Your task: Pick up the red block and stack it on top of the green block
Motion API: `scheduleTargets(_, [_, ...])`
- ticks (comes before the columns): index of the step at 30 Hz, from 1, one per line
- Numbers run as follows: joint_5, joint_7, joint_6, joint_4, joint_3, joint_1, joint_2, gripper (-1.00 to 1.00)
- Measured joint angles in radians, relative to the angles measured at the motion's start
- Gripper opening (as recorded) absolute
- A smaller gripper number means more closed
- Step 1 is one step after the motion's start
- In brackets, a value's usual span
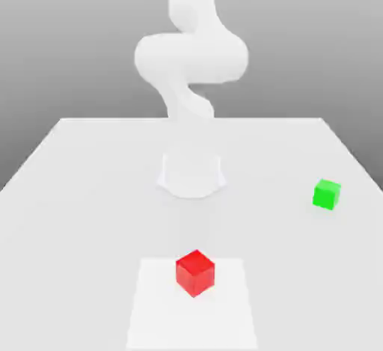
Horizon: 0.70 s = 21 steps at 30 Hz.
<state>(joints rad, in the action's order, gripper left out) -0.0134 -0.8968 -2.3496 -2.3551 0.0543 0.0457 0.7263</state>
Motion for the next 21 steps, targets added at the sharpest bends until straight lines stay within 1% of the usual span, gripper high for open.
scheduleTargets(5, [-0.034, -0.227, -0.113, -0.123, 0.105, 0.095, -0.177, 0.00])
scheduleTargets(11, [-0.062, -0.492, -0.246, -0.270, 0.188, 0.181, -0.393, 0.00])
scheduleTargets(15, [-0.048, -0.669, -0.351, -0.379, 0.214, 0.212, -0.555, 0.00])
scheduleTargets(17, [0.000, -0.741, -0.414, -0.441, 0.219, 0.210, -0.643, 0.00])
scheduleTargets(19, [0.017, -0.777, -0.457, -0.463, 0.221, 0.210, -0.699, 0.00])
scheduleTargets(21, [-0.001, -0.803, -0.490, -0.462, 0.217, 0.211, -0.740, 0.00])
